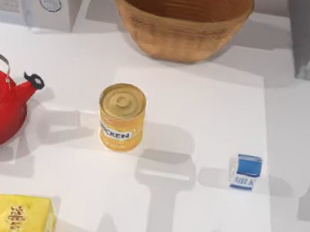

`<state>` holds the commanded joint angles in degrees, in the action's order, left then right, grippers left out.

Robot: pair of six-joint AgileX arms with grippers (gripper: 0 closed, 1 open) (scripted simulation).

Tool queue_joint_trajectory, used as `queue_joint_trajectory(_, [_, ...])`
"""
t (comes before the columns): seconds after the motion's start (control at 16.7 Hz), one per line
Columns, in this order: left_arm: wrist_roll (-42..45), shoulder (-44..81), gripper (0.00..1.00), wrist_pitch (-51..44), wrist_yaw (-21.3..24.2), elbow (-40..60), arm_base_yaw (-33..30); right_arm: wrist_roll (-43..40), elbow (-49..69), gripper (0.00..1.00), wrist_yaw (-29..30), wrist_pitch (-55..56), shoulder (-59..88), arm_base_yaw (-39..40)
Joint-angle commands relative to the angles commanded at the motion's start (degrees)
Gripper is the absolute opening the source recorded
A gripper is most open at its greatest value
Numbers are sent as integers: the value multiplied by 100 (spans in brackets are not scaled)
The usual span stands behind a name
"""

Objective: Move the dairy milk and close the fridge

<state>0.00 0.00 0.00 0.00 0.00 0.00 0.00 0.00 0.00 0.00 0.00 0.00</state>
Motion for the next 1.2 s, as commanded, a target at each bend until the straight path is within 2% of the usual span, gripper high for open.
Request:
queue_joint_trajectory(0.18, [0,0,100,0,0,0,0,7,5,100,77,76,74,77])
queue_joint_trajectory(0.36, [0,0,100,0,0,0,0,29,27,100,638,562,574,632])
queue_joint_trajectory(0.96, [0,0,100,0,0,0,0,79,108,100,4232,3315,3493,4214])
queue_joint_trajectory(1.2, [0,0,100,0,0,0,0,99,133,100,5152,4042,4254,5127])
